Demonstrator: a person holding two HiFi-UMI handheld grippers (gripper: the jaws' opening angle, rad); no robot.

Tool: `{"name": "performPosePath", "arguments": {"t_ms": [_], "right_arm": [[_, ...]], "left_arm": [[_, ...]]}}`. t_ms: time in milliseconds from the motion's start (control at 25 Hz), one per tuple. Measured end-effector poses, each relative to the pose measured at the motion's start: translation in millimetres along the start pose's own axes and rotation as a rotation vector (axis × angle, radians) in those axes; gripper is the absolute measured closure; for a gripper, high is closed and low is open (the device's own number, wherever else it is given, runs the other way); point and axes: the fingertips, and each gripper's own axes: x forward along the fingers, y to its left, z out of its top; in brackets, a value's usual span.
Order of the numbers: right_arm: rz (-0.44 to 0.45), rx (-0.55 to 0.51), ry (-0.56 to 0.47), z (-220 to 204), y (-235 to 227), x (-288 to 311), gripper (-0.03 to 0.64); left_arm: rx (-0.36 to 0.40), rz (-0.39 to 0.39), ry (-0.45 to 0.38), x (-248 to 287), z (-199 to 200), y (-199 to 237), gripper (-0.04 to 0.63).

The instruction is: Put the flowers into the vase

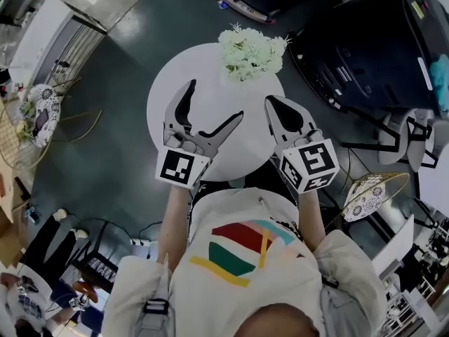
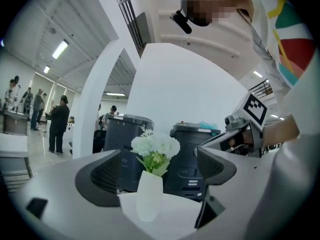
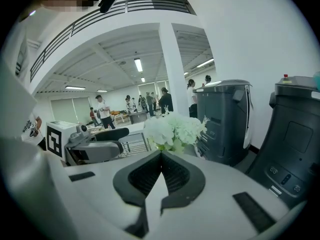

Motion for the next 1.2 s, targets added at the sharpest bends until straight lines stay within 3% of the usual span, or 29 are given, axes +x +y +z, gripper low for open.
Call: {"name": "performPosePath", "arguments": {"t_ms": [80, 160, 200, 280, 400, 440, 600, 720, 1200], "right_arm": [[0.018, -0.01, -0.014, 4.6, 12.4, -0.5, 0.606], [0.036, -0.015, -0.025, 8.5, 22.3, 0.2, 0.607], [0.047, -0.015, -0.03, 10.3, 26.6, 1.1, 0.607], [0.066, -0.017, -0.056, 17.6, 35.7, 3.8, 0.606], [0.077, -0.075, -0.154, 44.2, 51.5, 1.9, 0.607], [0.08, -0.106, -0.182, 52.3, 58.7, -3.5, 0.607], [0.104, -0.193, -0.265, 80.6, 77.6, -20.3, 0.607], [0.117, -0.173, -0.295, 88.9, 78.9, -21.9, 0.606], [0.197, -0.122, -0.362, 116.0, 97.0, -21.1, 0.607]], "left_arm": [[-0.003, 0.028, -0.018, -16.4, 11.5, 3.0, 0.114], [-0.007, 0.058, -0.046, -28.9, 27.3, 8.1, 0.16], [-0.01, 0.071, -0.06, -34.2, 35.8, 11.3, 0.206], [-0.011, 0.114, -0.088, -44.6, 53.1, 21.7, 0.37], [0.049, 0.262, -0.08, -59.0, 76.2, 46.8, 0.571], [0.072, 0.31, -0.067, -65.5, 81.8, 51.4, 0.588], [0.084, 0.387, -0.082, -81.8, 106.5, 60.9, 0.588], [0.09, 0.412, -0.106, -86.3, 122.8, 64.7, 0.588], [0.076, 0.391, -0.115, -84.7, 130.1, 54.9, 0.588]]}}
